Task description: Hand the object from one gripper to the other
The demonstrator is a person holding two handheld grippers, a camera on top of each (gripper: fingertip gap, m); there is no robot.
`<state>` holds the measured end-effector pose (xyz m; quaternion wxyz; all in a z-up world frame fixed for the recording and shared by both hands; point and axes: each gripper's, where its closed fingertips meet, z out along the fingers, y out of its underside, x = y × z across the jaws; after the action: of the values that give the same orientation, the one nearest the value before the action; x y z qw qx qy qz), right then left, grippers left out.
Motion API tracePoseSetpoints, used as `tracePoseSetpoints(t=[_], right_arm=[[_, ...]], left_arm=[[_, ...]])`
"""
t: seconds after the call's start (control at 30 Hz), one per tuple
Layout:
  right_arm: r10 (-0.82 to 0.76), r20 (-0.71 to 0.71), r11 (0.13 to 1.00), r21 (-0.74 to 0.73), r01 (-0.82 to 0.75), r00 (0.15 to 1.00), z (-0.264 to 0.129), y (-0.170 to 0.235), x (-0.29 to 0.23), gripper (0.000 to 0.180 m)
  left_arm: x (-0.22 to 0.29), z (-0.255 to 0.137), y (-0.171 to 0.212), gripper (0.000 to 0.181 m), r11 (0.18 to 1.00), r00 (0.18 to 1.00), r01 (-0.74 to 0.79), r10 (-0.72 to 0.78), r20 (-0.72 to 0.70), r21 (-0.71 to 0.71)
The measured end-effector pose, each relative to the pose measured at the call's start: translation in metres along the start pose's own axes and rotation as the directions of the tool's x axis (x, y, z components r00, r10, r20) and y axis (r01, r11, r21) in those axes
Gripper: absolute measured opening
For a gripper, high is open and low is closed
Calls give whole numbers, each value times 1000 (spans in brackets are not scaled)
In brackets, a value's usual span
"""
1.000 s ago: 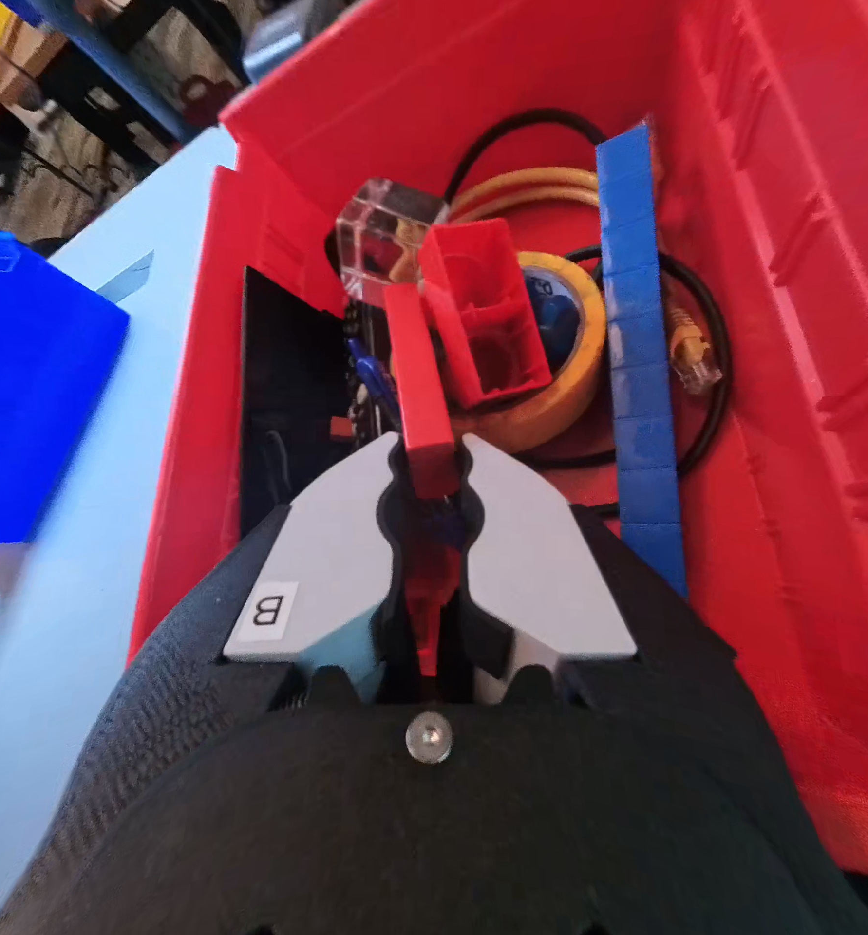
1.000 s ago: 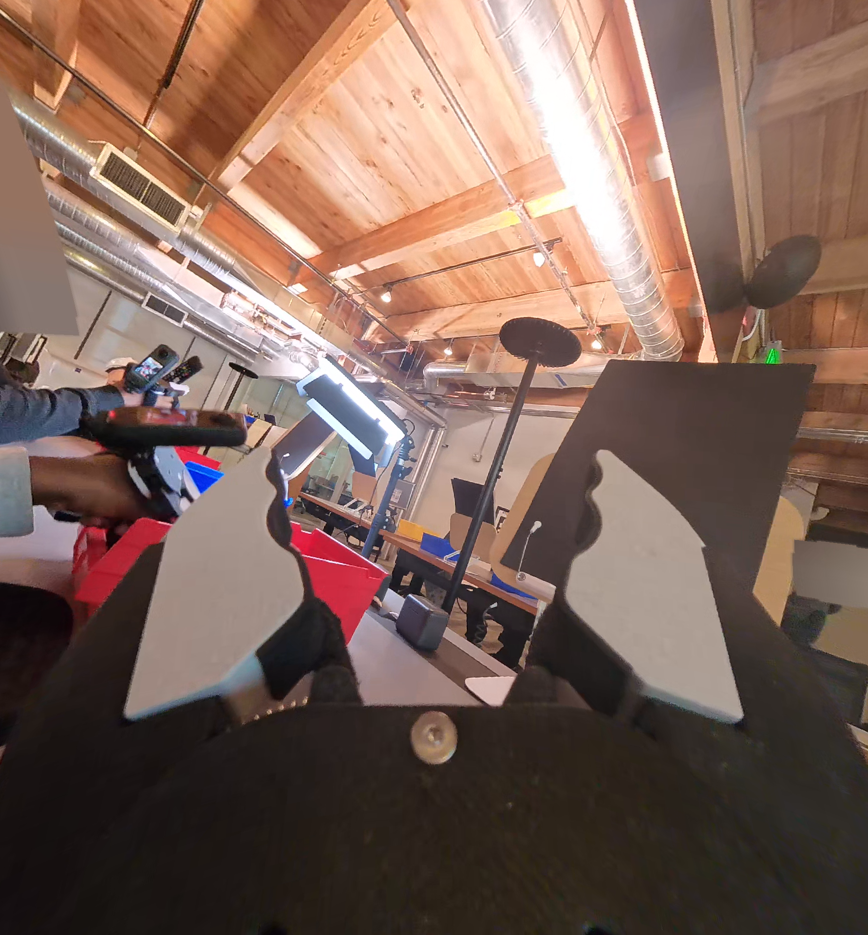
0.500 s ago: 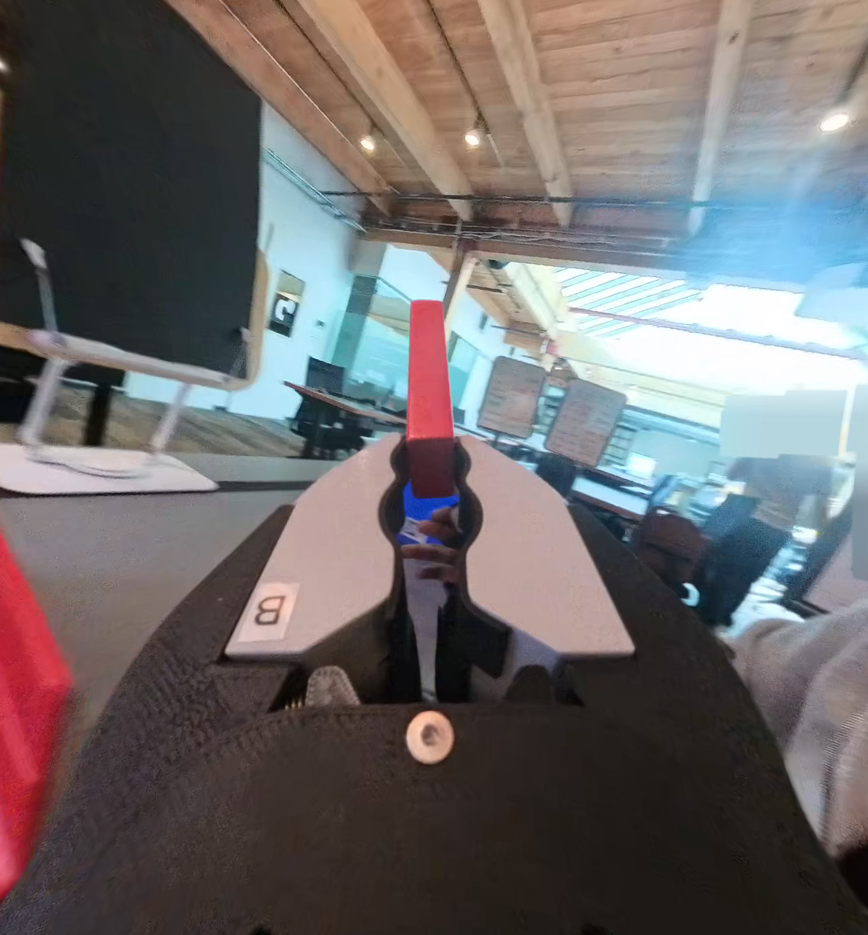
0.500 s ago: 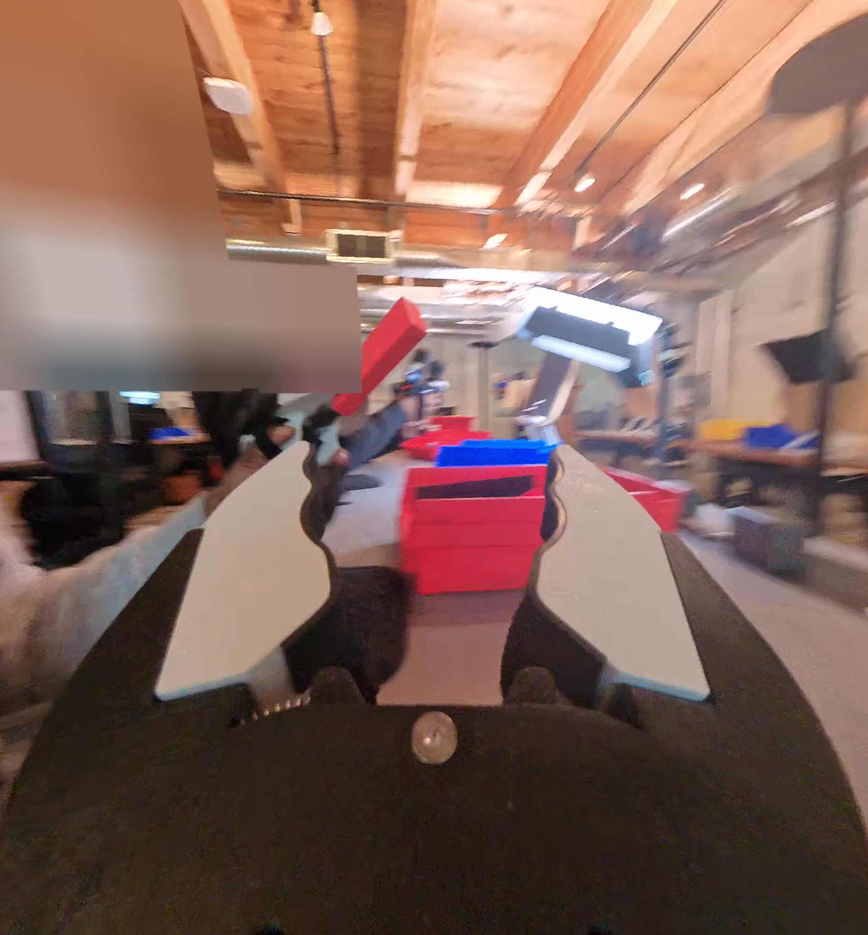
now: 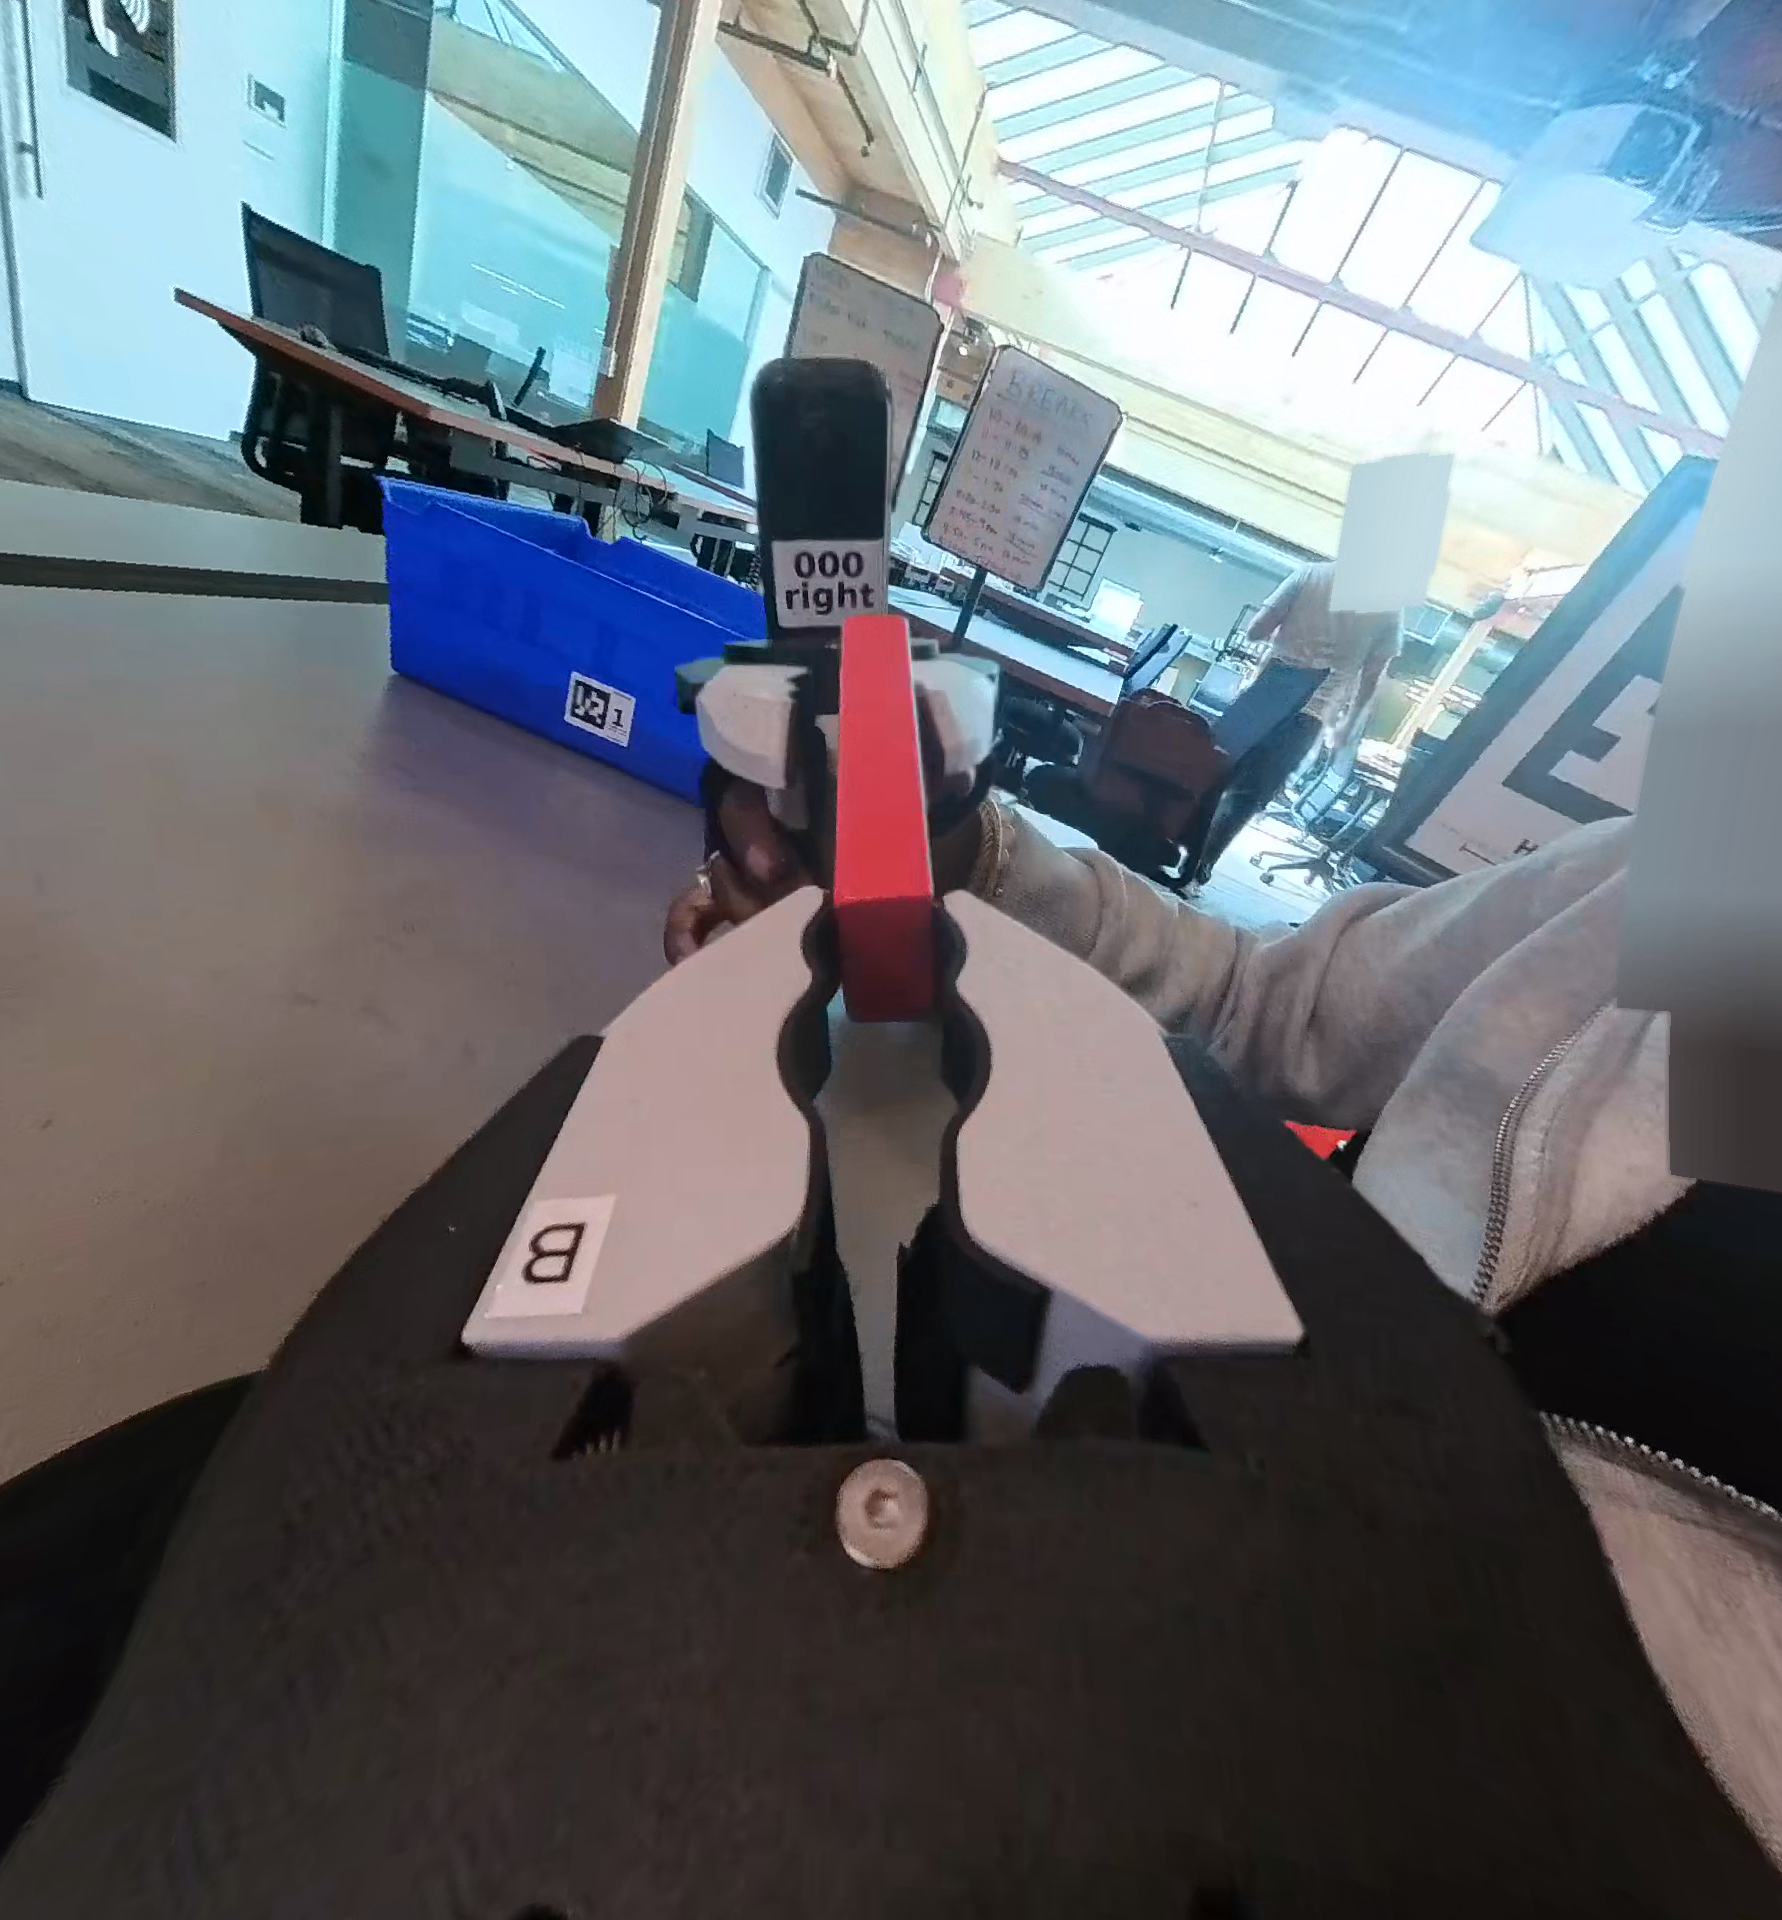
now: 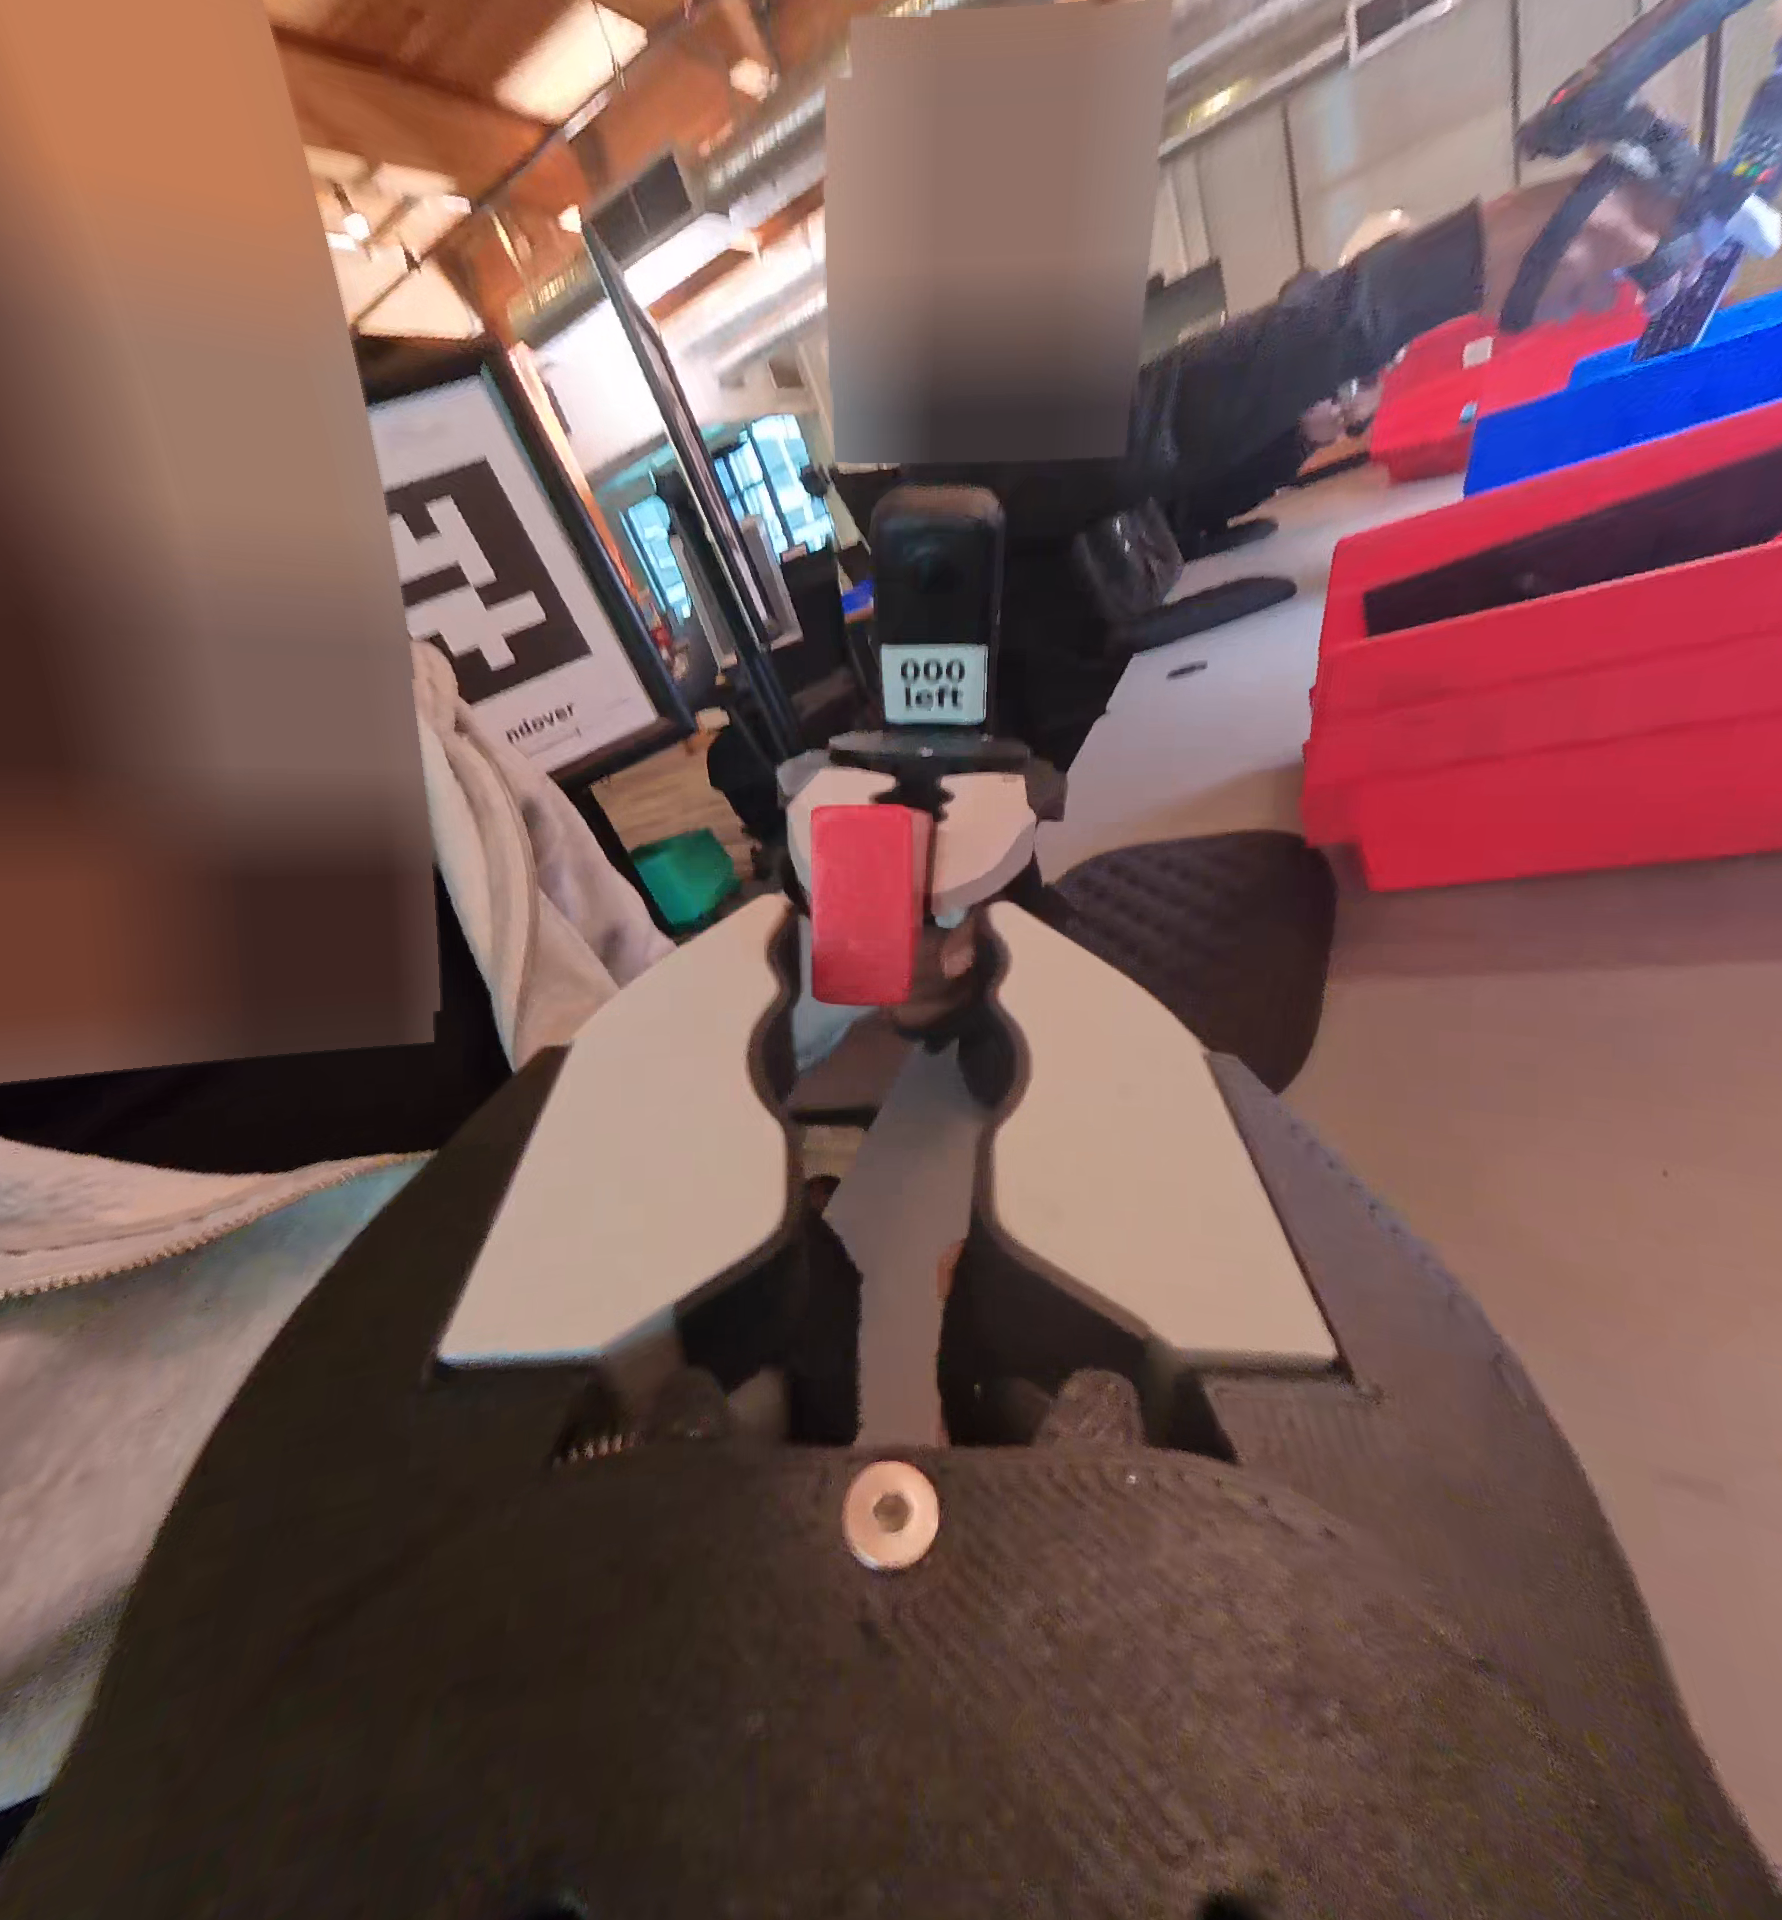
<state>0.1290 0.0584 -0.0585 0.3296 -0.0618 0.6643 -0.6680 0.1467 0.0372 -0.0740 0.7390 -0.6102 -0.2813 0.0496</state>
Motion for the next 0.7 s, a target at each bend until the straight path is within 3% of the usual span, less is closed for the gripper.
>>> tracePoseSetpoints(t=[0.07, 0.13, 0.17, 0.27, 0.3, 0.4, 0.5, 0.57, 0.63, 0.7], right_arm=[[-27, -6, 999, -46, 27, 1000, 3, 7, -1, 17], [-56, -23, 996, -76, 54, 998, 4, 11, 0, 16], [-42, -23, 996, -80, 40, 999, 4, 11, 0, 16], [145, -23, 989, -39, -146, 989, 5, 11, 8, 16], [234, -17, 972, -16, -235, 972, 4, 12, 12, 16], [421, 21, 906, 26, -421, 907, 2, 14, 22, 16], [484, 58, 873, 26, -486, 873, 2, 14, 21, 16], [490, 57, 871, 14, -491, 870, 3, 16, 19, 16], [486, 49, 873, 5, -487, 872, 4, 17, 19, 16], [491, 33, 871, -2, -491, 870, 4, 19, 20, 16]], left_arm=[[-2, -2, 3, 16, 1000, 1000, -10, 10, 5, -26], [-1, -4, 4, 16, 998, 999, -48, 48, 3, -47], [-1, -5, 2, 24, 995, 996, -91, 92, 10, -39], [-5, -6, -9, 78, 949, 939, -314, 313, 140, -17], [-5, -7, -10, 82, 909, 891, -416, 416, 183, -36], [-17, -9, -4, 80, 717, 654, -655, 696, 297, -238], [-23, -6, 5, 66, 548, 471, -741, 836, 283, -387], [-20, -4, 2, 48, 519, 431, -767, 852, 297, -377], [-16, -2, 3, 34, 552, 472, -759, 832, 292, -345], [-19, -3, 8, 34, 573, 503, -731, 819, 275, -370]])
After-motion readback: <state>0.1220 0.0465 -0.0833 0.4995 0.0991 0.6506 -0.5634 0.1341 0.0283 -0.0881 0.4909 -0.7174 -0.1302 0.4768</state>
